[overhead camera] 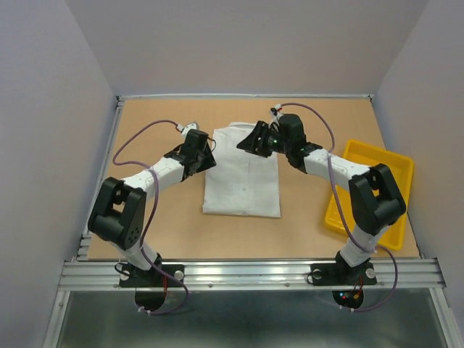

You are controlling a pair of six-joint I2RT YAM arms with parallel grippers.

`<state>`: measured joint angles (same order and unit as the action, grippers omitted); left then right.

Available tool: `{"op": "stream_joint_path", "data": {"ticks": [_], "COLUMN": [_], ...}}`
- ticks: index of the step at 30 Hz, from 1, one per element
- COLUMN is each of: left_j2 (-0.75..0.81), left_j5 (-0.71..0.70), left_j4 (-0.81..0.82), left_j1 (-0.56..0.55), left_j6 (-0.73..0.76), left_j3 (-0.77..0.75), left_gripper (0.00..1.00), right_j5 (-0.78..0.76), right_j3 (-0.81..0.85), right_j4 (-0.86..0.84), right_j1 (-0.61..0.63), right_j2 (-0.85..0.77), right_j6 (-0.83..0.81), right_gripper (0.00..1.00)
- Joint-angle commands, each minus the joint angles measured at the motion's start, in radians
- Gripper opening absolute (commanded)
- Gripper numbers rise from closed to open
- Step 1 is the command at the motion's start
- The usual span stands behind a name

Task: Fold and stack the long sleeve shirts
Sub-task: Fold the shirt

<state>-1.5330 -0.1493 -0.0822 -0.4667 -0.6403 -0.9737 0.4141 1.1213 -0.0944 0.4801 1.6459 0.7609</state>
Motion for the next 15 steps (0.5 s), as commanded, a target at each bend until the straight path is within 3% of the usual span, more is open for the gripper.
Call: {"op": "stream_joint_path", "data": {"ticks": [1, 5, 9, 15], "left_j2": [-0.093, -0.205, -0.249, -0.241], "left_j5": [0.014, 0.048, 0.056, 0.034], "left_j4": [0.056, 0.103, 0.128, 0.133], "left_j1": [0.003, 0.003, 0.003, 0.008], "left_j6": [0.067, 0.074, 0.065, 0.045], "left_j3": [-0.071, -0.109, -0.111, -0.073], "left_gripper": [0.51, 0.50, 0.50, 0.50], "right_j5": [0.095, 0.056, -0.017, -0.032], "right_j3": [0.060, 0.042, -0.061, -0.222], "right_j4": [-0.316, -0.412, -0.445, -0.513], "right_j1": [0.011, 0.011, -0.004, -0.086], "right_j2": [0.138, 0.283, 0.330, 0.286], "right_j6": [0.121, 0.150, 0.146, 0.144], "right_gripper": [0.55, 0.54, 0.53, 0.52]}}
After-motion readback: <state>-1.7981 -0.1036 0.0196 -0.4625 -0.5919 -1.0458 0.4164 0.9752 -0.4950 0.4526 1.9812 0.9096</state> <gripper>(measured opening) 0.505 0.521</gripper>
